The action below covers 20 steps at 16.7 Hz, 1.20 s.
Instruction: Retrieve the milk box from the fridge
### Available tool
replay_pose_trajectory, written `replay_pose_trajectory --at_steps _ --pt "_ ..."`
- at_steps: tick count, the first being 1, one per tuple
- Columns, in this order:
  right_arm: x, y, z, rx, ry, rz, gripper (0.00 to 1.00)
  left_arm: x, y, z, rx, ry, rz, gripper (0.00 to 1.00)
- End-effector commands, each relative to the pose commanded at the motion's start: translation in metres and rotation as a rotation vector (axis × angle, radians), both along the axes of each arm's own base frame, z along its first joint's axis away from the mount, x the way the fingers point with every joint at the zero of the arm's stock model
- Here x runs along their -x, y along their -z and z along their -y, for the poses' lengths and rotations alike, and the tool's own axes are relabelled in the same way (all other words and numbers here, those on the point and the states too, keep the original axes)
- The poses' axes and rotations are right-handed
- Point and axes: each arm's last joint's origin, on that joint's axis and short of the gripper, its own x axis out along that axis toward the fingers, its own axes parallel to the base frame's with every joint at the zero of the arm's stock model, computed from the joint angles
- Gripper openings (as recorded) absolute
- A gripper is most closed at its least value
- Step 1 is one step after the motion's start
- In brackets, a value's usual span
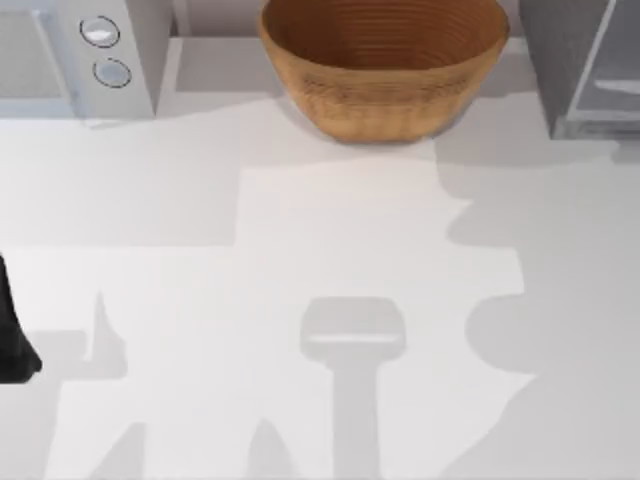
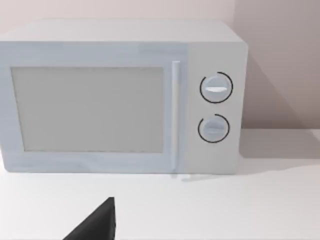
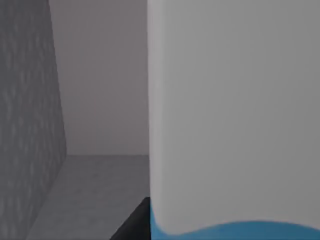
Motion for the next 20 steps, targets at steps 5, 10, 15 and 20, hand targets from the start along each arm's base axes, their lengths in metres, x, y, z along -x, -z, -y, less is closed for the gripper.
replay_pose_trajectory --at_steps 5,10,15,20 --pt "0.049 -0.046 -0.028 0.010 -0.011 0.005 0.00 0.000 0.000 0.000 0.000 0.000 0.000 1.00" --pt "0.144 -0.074 -0.061 0.013 -0.012 0.016 0.00 0.000 0.000 0.000 0.000 0.000 0.000 1.00" --pt "0.231 -0.047 -0.080 0.006 -0.005 0.041 0.00 0.000 0.000 0.000 0.000 0.000 0.000 1.00" --pt "0.262 -0.001 -0.086 0.000 -0.002 0.026 0.00 0.000 0.000 0.000 0.000 0.000 0.000 1.00"
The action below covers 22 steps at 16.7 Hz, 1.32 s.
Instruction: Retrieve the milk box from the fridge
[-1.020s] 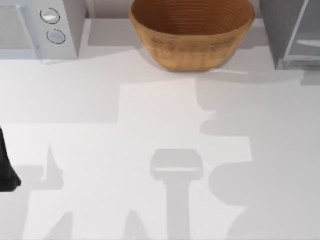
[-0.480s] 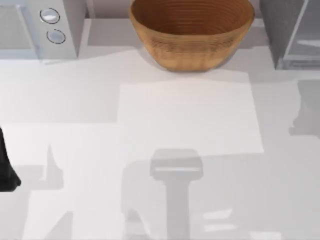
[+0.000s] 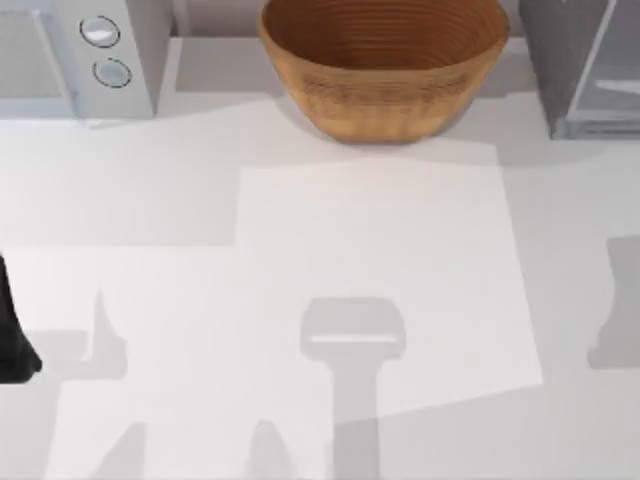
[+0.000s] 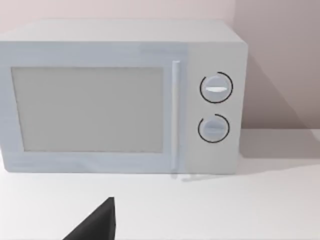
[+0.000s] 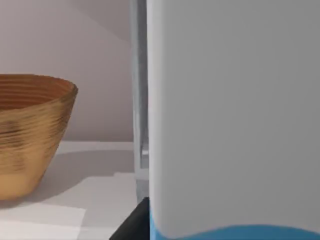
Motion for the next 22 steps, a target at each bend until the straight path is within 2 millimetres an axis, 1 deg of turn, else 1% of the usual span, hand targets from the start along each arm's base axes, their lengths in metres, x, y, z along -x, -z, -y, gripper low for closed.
replay_pose_trajectory --at_steps 3,9,11,14,16,18,20,22 --pt "0.004 0.014 -0.001 -0.001 0.002 -0.010 0.00 0.000 0.000 0.000 0.000 0.000 0.000 1.00" --pt "0.004 0.015 -0.001 -0.003 0.003 -0.012 0.00 0.000 0.000 0.000 0.000 0.000 0.000 1.00" --pt "0.003 0.011 -0.003 -0.001 -0.013 -0.004 0.00 0.000 0.000 0.000 0.000 0.000 0.000 1.00" --pt "-0.004 -0.005 -0.011 0.002 -0.073 0.022 0.00 0.000 0.000 0.000 0.000 0.000 0.000 1.00" --pt "-0.013 -0.018 -0.020 0.004 -0.130 0.032 0.00 0.000 0.000 0.000 0.000 0.000 0.000 1.00" --pt "-0.028 -0.029 -0.033 0.006 -0.196 0.027 0.00 0.000 0.000 0.000 0.000 0.000 0.000 1.00" --pt "-0.047 -0.035 -0.051 0.008 -0.271 0.009 0.00 0.000 0.000 0.000 0.000 0.000 0.000 1.00" --pt "-0.068 -0.034 -0.076 0.012 -0.349 -0.016 0.00 0.000 0.000 0.000 0.000 0.000 0.000 1.00"
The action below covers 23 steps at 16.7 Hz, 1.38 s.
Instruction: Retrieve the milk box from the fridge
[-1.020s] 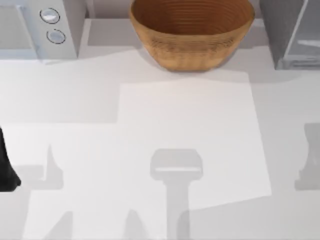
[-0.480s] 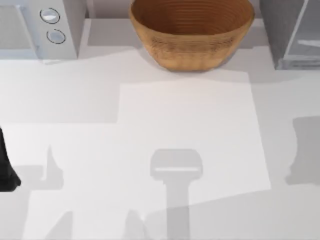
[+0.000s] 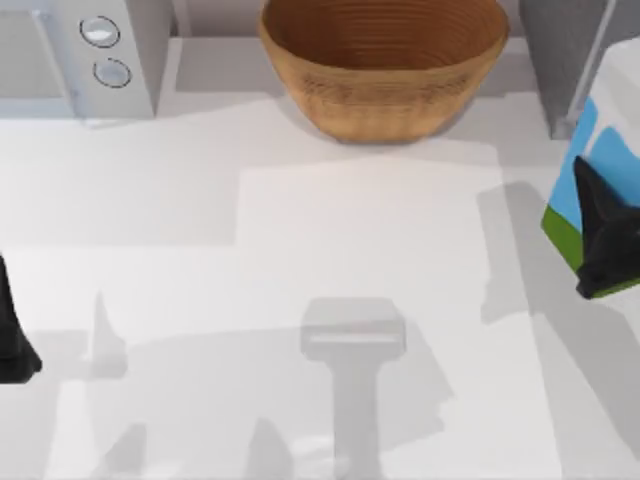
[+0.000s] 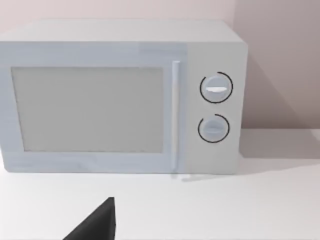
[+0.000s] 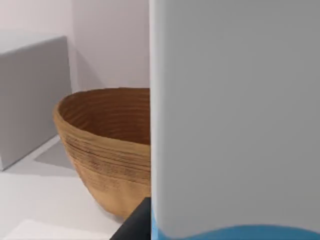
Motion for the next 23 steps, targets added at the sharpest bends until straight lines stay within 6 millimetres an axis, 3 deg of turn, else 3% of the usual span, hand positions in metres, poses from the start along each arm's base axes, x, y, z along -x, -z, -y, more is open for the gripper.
replay_pose_trajectory --at_steps 5,9,12,15,23 --pt "-0.036 0.023 -0.075 0.006 -0.190 -0.027 0.00 0.000 0.000 0.000 0.000 0.000 0.000 1.00" --pt "-0.042 0.051 -0.130 -0.002 -0.314 -0.019 0.00 0.000 0.000 0.000 0.000 0.000 0.000 1.00" --pt "-0.039 0.073 -0.160 -0.005 -0.380 -0.012 0.00 0.000 0.000 0.000 0.000 0.000 0.000 1.00" --pt "-0.036 0.082 -0.173 -0.010 -0.412 -0.003 0.00 0.000 0.000 0.000 0.000 0.000 0.000 1.00" --pt "-0.041 0.089 -0.178 -0.002 -0.411 -0.010 0.00 0.000 0.000 0.000 0.000 0.000 0.000 1.00"
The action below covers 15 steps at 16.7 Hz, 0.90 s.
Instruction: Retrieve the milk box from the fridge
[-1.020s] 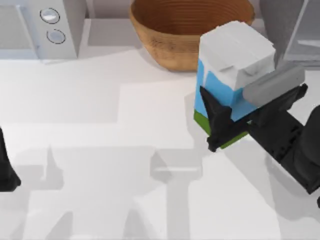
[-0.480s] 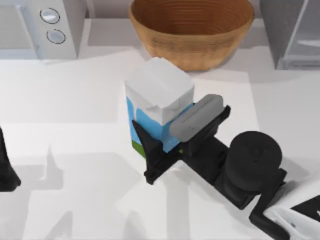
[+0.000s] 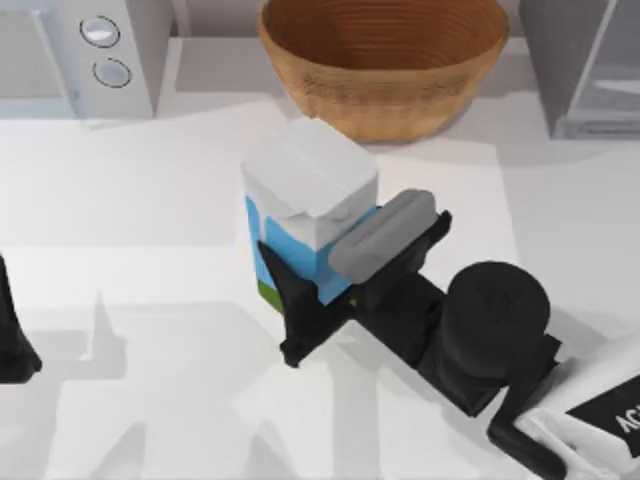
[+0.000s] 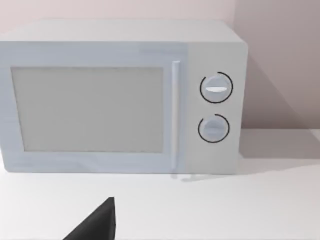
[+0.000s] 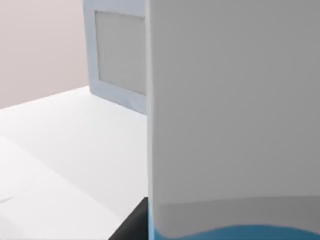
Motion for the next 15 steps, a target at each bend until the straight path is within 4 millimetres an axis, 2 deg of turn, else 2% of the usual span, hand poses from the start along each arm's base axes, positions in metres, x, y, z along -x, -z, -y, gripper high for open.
replay_pose_trajectory --at_steps 6,12,15 --pt "-0.027 0.027 -0.028 -0.003 -0.002 -0.003 0.00 0.000 0.000 0.000 0.000 0.000 0.000 1.00" --pt "-0.033 0.031 -0.034 -0.010 -0.003 0.006 0.00 0.000 0.000 0.000 0.000 0.000 0.000 1.00" --pt "-0.033 0.031 -0.034 -0.010 -0.003 0.006 0.23 0.000 0.000 0.000 0.000 0.000 0.000 1.00"
